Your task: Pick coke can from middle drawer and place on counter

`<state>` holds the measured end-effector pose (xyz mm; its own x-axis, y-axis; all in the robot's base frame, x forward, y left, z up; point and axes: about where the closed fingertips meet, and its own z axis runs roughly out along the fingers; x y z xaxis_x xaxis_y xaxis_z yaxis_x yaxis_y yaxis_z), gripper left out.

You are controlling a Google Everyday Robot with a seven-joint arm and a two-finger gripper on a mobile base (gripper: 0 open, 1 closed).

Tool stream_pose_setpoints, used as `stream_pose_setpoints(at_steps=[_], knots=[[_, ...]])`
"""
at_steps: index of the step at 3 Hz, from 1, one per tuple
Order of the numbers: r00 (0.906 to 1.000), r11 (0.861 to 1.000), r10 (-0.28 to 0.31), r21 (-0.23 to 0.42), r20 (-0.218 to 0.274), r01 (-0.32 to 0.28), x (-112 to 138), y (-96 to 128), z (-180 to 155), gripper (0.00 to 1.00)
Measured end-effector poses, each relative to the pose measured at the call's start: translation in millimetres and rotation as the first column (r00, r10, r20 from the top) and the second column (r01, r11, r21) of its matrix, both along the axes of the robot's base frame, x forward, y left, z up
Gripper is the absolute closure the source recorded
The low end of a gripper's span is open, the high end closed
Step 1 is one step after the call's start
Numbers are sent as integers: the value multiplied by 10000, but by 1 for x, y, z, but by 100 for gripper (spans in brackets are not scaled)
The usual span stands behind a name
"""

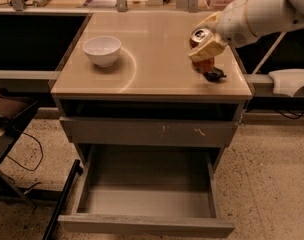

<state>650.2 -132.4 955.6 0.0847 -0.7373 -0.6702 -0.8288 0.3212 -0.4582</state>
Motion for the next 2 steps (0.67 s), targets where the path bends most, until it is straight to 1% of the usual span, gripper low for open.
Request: stream_pose_setpoints(at_steps=[1, 2], knots=[[9963, 9966, 731, 408, -458, -713, 57, 42, -14, 100], [9761, 9722, 2164, 962, -213, -2134, 92, 125, -1, 100]])
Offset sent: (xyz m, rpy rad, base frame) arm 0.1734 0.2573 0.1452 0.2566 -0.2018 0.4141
